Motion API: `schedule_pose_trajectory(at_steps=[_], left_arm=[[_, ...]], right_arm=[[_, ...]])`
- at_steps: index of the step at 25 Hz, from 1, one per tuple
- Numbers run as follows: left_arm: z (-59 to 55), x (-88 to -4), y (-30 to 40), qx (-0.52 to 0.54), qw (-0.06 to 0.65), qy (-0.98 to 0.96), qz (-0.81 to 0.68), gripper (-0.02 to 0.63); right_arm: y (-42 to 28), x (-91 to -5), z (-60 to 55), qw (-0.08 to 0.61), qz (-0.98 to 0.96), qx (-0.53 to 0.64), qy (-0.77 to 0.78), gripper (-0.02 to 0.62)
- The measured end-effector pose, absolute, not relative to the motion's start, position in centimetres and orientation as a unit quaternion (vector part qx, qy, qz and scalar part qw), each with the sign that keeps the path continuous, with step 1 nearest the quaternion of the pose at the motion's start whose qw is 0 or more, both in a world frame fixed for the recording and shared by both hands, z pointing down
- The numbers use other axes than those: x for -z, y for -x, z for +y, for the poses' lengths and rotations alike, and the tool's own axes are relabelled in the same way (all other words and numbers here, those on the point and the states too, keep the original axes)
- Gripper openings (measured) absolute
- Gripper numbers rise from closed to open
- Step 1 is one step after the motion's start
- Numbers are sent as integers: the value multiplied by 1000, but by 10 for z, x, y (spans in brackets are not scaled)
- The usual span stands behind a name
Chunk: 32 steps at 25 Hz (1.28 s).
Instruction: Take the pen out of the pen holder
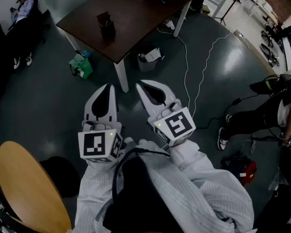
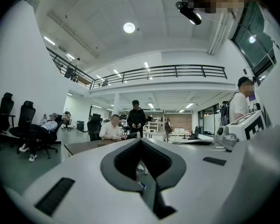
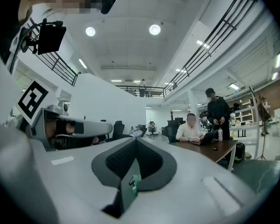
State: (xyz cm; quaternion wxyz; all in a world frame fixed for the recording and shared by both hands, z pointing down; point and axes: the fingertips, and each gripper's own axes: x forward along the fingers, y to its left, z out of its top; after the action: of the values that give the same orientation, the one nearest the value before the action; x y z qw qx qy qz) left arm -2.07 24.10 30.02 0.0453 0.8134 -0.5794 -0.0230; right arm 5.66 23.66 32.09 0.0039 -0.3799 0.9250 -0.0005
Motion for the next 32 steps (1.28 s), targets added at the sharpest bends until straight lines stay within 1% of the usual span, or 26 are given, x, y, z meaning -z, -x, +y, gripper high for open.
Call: schedule_pose_trajectory(at_steps=[13,20,23,25,29,32], left_arm=[[232,-304,35,15,39,-815,-578,5],[214,-316,64,17,47,-815,-577,5],[204,-319,74,6,49,-821,-569,5],[194,-325,79,-1,55,-821,-568,5],[155,-347,94,-5,77,-814,-575,5],[116,-359,102,5,78,-812,-578,5]], right_arm=[[-43,-320,225,6,924,0,383,2],[-26,-334,200,0,917,24,399,2],[-17,-339,191,14,914,35,404,2],[-12,-348,185,21,916,43,398,2],[4,-376,153,0,919,58,391,2],[11,-388,113,-1,920,64,387,2]])
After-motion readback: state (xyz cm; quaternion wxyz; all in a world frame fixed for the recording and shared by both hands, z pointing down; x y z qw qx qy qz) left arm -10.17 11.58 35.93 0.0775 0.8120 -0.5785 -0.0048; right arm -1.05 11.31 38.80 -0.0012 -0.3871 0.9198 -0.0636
